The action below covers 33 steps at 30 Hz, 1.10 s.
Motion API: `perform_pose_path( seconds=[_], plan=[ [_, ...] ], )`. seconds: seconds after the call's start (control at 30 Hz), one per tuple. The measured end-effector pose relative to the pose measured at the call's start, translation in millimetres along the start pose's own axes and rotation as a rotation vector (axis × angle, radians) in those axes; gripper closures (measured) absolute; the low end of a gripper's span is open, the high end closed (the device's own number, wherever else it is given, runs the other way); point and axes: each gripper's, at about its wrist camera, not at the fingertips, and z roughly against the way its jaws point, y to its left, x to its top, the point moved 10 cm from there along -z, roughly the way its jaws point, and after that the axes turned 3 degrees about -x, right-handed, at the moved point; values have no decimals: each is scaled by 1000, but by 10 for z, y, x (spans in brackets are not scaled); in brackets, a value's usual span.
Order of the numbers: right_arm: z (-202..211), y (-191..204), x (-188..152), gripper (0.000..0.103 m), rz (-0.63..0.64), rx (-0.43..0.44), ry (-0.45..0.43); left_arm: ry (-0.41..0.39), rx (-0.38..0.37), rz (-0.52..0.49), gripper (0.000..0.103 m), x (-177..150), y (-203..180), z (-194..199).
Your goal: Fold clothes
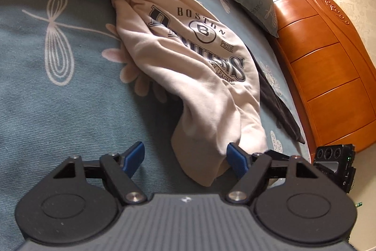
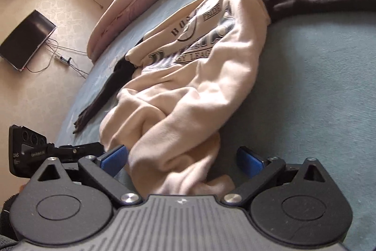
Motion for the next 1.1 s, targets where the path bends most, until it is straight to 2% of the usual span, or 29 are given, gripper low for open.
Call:
perform_pose_path(
  seconds=[0.03, 0.2, 0.3, 0.37, 0.43, 0.47, 0.5, 0.57, 0.6, 0.63, 0.7, 0.87, 0.97, 1.03, 1.1],
  plan=[
    [-15, 51, -34, 12, 1, 20, 16, -2, -5, -4, 27, -5, -26, 12],
    [16, 335, -242, 13, 78, 56, 44, -18, 3, -16, 26, -20, -69, 110],
    [69, 554, -238, 13, 117, 93, 10, -35, 6, -14, 26, -27, -82, 199],
    [39, 604, -188, 15, 166, 44, 0, -42, 18, -19, 26, -47, -92, 266],
    [-37, 564, -159, 32, 206, -37, 9, -49, 35, -29, 26, -68, -98, 331],
    [-77, 506, -167, 38, 206, -65, 28, -50, 48, -37, 26, -83, -97, 363],
    [-111, 451, -176, 50, 206, -92, 45, -51, 62, -48, 26, -97, -95, 393],
    [-44, 434, -195, 63, 208, -100, 45, -50, 99, -84, 26, -124, -97, 433],
    [21, 445, -200, 77, 208, -94, 38, -46, 110, -99, 26, -140, -101, 439],
    [85, 457, -204, 81, 209, -89, 31, -43, 122, -115, 26, -157, -105, 446],
    [221, 484, -209, 82, 207, -75, 16, -33, 135, -135, 26, -187, -120, 443],
    [775, 659, -9, 82, 96, 81, -88, -18, 141, -207, 26, -258, -259, 423],
    [1038, 669, 126, 82, 60, 106, -143, -15, 145, -251, 26, -289, -349, 425],
    [1142, 555, 190, 82, 37, 75, -167, -15, 147, -266, 26, -302, -384, 433],
    [1178, 347, 216, 82, 24, -20, -170, -13, 146, -267, 26, -309, -395, 441]
  ],
)
